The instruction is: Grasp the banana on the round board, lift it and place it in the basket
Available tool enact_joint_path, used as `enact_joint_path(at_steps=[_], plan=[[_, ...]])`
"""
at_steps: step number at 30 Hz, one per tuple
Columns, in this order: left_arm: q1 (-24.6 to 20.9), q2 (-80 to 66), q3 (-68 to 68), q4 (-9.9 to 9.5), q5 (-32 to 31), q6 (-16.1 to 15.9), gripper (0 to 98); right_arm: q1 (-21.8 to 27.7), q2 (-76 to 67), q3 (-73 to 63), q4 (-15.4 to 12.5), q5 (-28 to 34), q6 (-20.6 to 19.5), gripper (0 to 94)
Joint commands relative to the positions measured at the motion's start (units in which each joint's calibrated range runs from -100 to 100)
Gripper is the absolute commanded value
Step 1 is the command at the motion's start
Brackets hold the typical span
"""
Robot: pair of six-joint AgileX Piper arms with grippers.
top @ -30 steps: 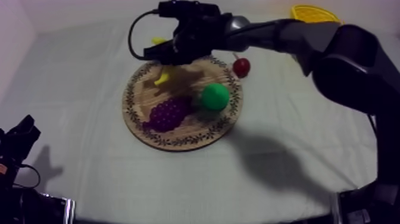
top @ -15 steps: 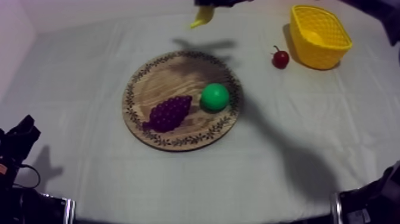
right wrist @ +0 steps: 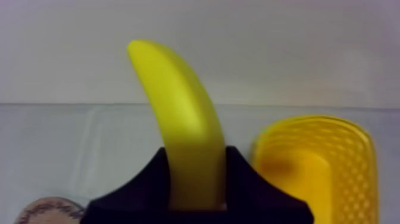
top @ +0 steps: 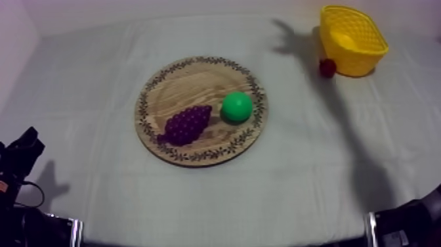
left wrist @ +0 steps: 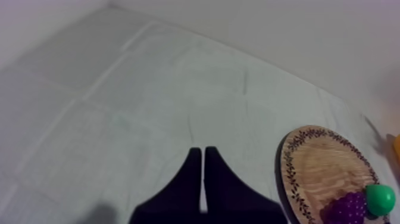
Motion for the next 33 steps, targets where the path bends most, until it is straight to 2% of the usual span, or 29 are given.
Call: enact_joint_path(at_steps=[1, 10, 21, 28, 33], plan=[[-0.01, -0.05, -0.01, -0.03, 0.0, 0.0, 0.1, 3.49, 0.34, 0.31, -0.66, -0.67, 1.14, 15.0], [-0.01, -0.05, -0.01, -0.03, 0.0, -0.01, 0.1, 7.72, 3.91, 1.85, -1.43, -3.57, 2.99, 15.2], [-0.01, -0.05, -0.01, -0.03, 0.0, -0.01, 0.1, 9.01, 11.87, 0.33, -1.66, -5.44, 3.73, 15.4], [-0.01, -0.05, -0.01, -0.03, 0.0, 0.01, 0.1, 9.92, 15.07, 4.0, -2.58, -8.59, 4.97, 16.0], [-0.01, -0.05, -0.01, -0.03, 0.0, 0.01, 0.1, 9.94, 16.41, 5.45, -1.97, -10.48, 4.43, 20.3]])
